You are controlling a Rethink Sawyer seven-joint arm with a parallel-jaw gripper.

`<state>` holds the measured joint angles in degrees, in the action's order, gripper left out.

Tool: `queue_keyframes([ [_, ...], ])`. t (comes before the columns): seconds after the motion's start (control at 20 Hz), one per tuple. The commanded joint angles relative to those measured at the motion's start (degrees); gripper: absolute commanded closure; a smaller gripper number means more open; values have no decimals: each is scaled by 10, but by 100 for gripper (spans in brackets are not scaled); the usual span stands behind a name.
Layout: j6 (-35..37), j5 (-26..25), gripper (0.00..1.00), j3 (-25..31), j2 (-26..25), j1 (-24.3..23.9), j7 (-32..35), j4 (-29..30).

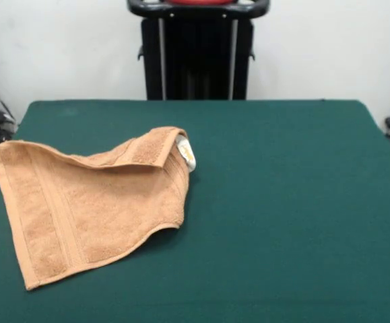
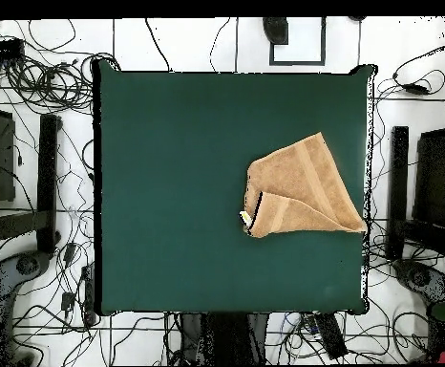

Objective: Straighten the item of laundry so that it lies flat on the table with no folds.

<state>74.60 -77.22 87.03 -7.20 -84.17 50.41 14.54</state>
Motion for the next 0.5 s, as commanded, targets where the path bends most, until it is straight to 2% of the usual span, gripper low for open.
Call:
queue_keyframes([
  [0.05, 2, -10, 0, 7, -52, 22, -201, 0],
  [0.5, 4, -10, 0, 3, -52, 24, -199, -3],
])
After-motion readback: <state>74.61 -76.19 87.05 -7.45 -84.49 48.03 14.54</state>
